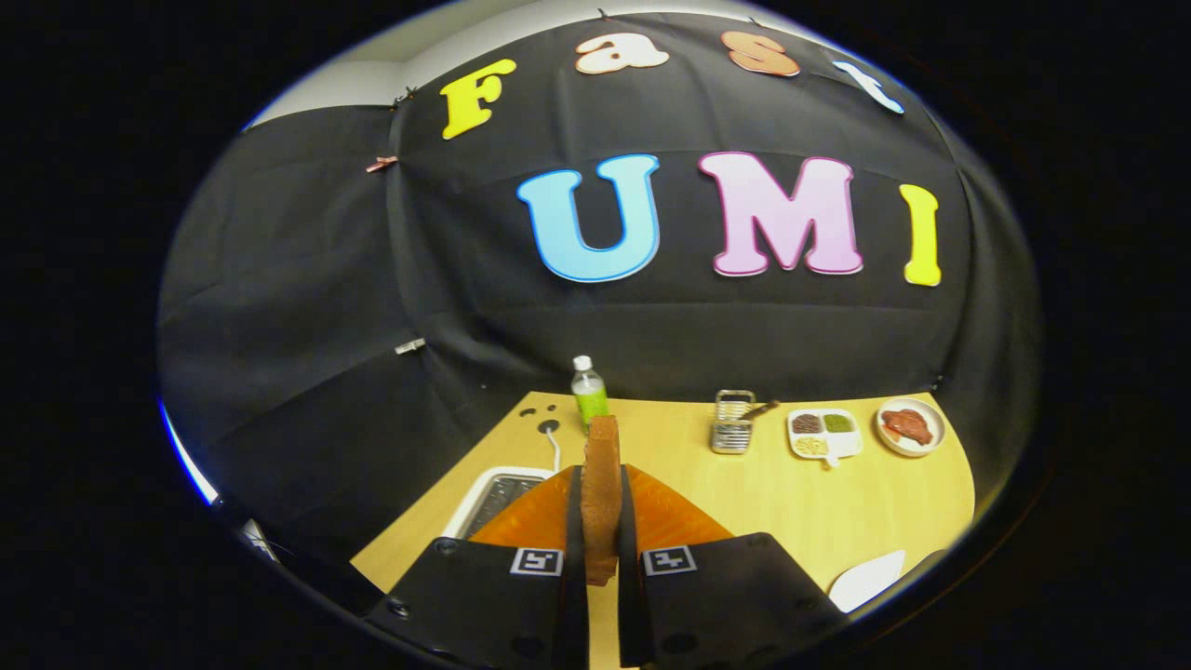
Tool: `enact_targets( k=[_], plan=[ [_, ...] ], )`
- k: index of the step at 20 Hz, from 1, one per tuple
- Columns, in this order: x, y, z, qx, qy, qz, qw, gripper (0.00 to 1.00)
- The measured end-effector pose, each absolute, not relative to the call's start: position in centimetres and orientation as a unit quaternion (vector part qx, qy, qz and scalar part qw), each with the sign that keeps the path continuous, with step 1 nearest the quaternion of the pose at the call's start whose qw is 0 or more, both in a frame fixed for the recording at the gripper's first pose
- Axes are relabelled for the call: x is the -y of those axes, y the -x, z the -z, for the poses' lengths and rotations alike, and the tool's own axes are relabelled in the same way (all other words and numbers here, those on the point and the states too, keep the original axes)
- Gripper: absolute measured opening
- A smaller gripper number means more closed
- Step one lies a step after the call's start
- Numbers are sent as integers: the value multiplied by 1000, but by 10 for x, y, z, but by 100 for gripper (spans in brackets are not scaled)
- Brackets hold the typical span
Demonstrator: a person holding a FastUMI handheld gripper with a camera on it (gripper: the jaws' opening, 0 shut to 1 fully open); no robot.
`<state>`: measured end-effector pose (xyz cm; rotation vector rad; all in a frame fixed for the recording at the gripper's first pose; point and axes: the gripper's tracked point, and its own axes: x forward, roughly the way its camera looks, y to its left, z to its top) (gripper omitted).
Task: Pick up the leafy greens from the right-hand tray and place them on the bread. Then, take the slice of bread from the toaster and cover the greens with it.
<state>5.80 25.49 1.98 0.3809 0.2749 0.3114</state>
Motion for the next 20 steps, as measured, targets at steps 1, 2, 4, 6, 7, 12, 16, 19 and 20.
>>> enact_targets(
  k=[1, 2, 4, 6, 7, 12, 16, 19, 20],
  plan=[
    [-241, -55, -6, -142, -186, -140, 962, 17],
    [-229, -52, 7, -149, -182, -126, 964, 17],
    [-210, -46, 34, -158, -184, -101, 965, 17],
    [-200, -40, 61, -172, -198, -84, 961, 17],
    [-197, -38, 74, -180, -207, -76, 959, 17],
    [-213, -28, 127, -206, -246, -72, 945, 17],
    [-236, -27, 154, -214, -327, -72, 918, 17],
    [-244, -29, 173, -218, -394, -57, 891, 17],
    [-242, -29, 182, -220, -409, -50, 884, 17]
  ],
)
